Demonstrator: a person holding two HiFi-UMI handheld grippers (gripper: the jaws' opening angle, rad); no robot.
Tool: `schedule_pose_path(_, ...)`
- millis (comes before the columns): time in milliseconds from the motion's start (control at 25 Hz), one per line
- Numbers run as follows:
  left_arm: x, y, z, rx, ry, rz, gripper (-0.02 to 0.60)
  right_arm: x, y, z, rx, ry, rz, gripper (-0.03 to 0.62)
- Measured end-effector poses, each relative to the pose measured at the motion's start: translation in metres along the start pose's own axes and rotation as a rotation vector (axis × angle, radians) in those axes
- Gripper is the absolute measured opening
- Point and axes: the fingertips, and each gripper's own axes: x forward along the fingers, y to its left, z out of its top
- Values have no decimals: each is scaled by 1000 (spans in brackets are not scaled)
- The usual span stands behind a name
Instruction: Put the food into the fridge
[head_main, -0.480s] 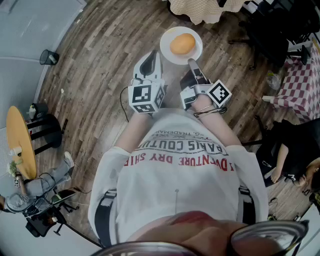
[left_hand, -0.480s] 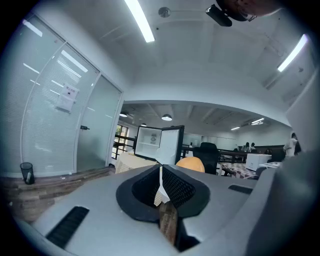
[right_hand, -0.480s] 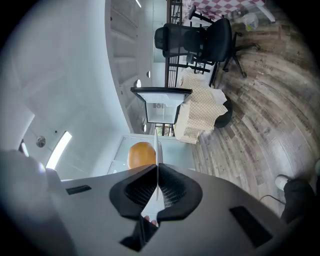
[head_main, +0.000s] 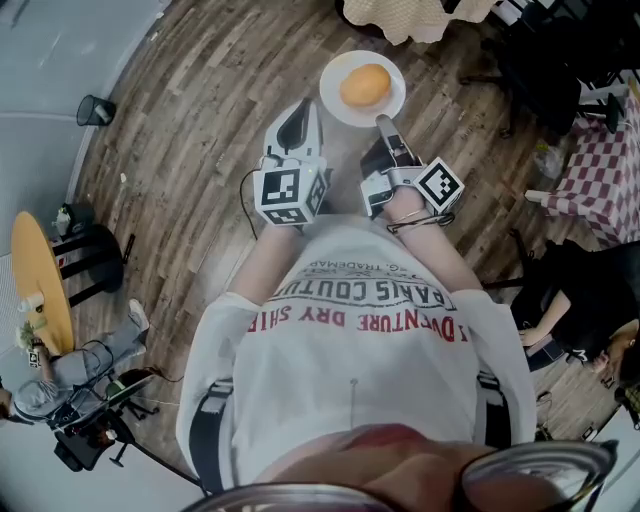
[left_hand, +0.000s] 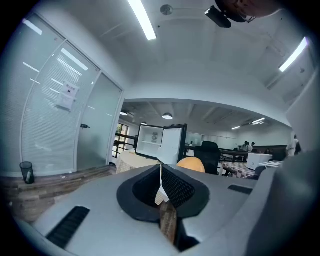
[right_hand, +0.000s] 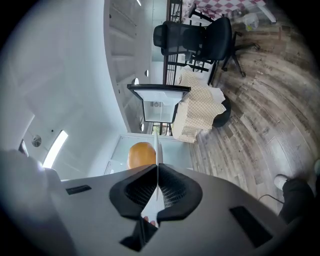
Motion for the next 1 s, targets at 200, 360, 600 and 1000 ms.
schedule_pose_path(200, 16, 20, -1, -12, 13, -5, 29, 22, -6, 1, 25, -22, -19, 29)
schedule_pose_path(360, 34, 46, 4, -22, 20, -12, 29, 51, -7, -4, 33, -29, -34, 29)
schedule_pose_path(600, 73, 106, 21, -24, 20, -31, 29, 121, 0, -18, 29, -47, -35, 29)
schedule_pose_path(1000, 127, 224, 51, -21, -2, -10, 29, 249, 6, -45, 31, -50, -18, 29)
